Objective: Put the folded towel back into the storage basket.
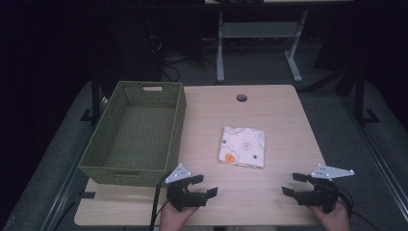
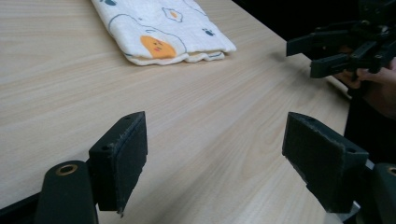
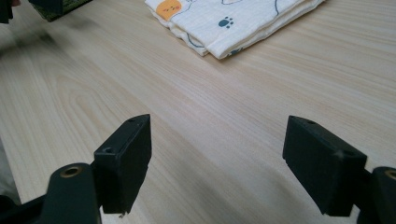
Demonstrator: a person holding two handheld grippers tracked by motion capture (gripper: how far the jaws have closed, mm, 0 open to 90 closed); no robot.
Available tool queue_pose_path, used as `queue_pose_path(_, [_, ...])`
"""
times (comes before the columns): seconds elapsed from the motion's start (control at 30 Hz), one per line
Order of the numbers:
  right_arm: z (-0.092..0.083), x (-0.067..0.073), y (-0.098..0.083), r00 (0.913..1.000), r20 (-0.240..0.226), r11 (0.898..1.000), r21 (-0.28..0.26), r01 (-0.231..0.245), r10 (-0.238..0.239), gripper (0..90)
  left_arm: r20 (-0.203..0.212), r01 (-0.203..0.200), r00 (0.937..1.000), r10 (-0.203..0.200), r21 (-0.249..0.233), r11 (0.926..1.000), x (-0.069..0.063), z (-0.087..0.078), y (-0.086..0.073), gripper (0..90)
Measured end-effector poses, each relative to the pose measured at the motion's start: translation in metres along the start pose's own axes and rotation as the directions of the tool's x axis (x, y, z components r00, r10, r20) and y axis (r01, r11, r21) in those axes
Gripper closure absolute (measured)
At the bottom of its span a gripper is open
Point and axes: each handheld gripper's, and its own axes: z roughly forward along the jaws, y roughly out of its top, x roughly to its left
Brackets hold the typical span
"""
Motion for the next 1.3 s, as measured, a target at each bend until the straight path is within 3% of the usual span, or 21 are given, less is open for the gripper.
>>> queue_pose_path(0.1, [-0.001,-0.001,0.0,1.0,0.004,1.0,-0.002,-0.003,0.003,23.4,0.013,0.019,0.9997,-0.019,-0.003,0.9998,0.001,0.001,-0.001,22.4])
queue_pose_path(0.3, [-0.004,0.004,0.001,1.0,-0.004,1.0,-0.019,-0.001,0.001,22.8,0.014,0.008,0.9999,-0.007,-0.012,0.9999,-0.001,-0.001,0.0,22.4])
queue_pose_path(0.6, [0.004,0.006,0.015,0.9997,-0.024,1.0,-0.013,-0.004,0.003,20.2,0.008,-0.012,0.9999,0.012,-0.013,0.9998,-0.004,0.0,0.009,22.4])
queue_pose_path(0.73, [0.006,0.006,0.023,0.9991,-0.039,1.0,-0.013,-0.015,0.014,19.8,0.009,-0.04,0.9991,0.04,0.014,0.9991,-0.005,0.004,0.017,23.2])
queue_pose_path(1.3, [0.014,-0.007,0.052,0.9984,-0.046,0.998,0.049,-0.03,0.032,19.3,0.032,-0.035,0.9989,0.034,0.051,0.9981,-0.005,0.028,0.042,22.6])
